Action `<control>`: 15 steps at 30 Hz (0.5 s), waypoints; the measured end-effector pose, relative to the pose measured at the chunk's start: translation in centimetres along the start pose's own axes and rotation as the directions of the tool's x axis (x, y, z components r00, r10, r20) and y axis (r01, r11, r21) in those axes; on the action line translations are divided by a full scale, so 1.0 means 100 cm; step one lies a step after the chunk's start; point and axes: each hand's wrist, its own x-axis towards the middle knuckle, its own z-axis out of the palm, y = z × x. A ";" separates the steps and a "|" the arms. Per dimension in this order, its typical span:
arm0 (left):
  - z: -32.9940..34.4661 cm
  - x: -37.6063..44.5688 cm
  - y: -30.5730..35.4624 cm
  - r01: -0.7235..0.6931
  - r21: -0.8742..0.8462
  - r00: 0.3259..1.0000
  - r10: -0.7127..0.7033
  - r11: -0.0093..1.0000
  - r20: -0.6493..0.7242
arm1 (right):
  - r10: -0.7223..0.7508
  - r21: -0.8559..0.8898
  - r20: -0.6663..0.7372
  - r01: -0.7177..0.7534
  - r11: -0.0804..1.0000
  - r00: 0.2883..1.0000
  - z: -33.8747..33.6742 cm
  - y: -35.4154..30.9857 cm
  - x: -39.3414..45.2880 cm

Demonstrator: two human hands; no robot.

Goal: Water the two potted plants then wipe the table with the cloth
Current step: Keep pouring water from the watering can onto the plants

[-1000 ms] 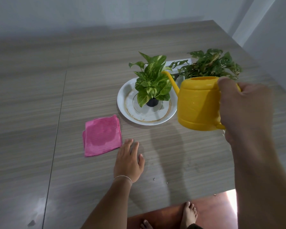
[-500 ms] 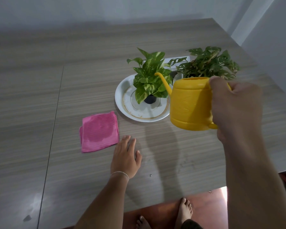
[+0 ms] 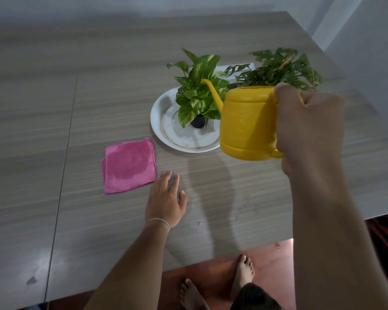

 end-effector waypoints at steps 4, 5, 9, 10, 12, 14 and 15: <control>-0.001 -0.001 0.001 -0.001 -0.011 1.000 0.001 1.000 -0.011 | 0.028 -0.024 0.022 -0.027 0.999 0.999 -0.003 0.012 -0.008; -0.001 -0.001 0.001 0.000 -0.014 1.000 0.000 1.000 -0.011 | 0.035 -0.036 0.021 -0.034 0.999 0.999 -0.004 0.014 -0.008; -0.002 -0.001 0.002 0.006 -0.003 1.000 -0.006 1.000 0.000 | 0.048 -0.057 -0.008 -0.049 0.997 0.999 -0.007 0.014 -0.007; -0.003 -0.001 0.002 0.006 0.000 1.000 -0.006 1.000 0.003 | 0.045 -0.051 -0.014 -0.046 0.998 0.999 -0.008 0.012 -0.006; -0.003 -0.002 0.002 0.008 0.006 1.000 -0.008 1.000 0.013 | 0.028 -0.050 -0.029 -0.029 0.998 0.999 -0.008 0.007 -0.002; -0.003 -0.001 0.002 0.009 0.010 1.000 -0.009 1.000 0.018 | 0.008 -0.024 -0.038 -0.008 1.000 0.999 -0.007 0.004 0.001; -0.003 -0.001 0.002 0.010 0.010 1.000 -0.010 1.000 0.020 | -0.002 -0.010 -0.042 0.002 1.000 0.999 -0.007 0.002 0.002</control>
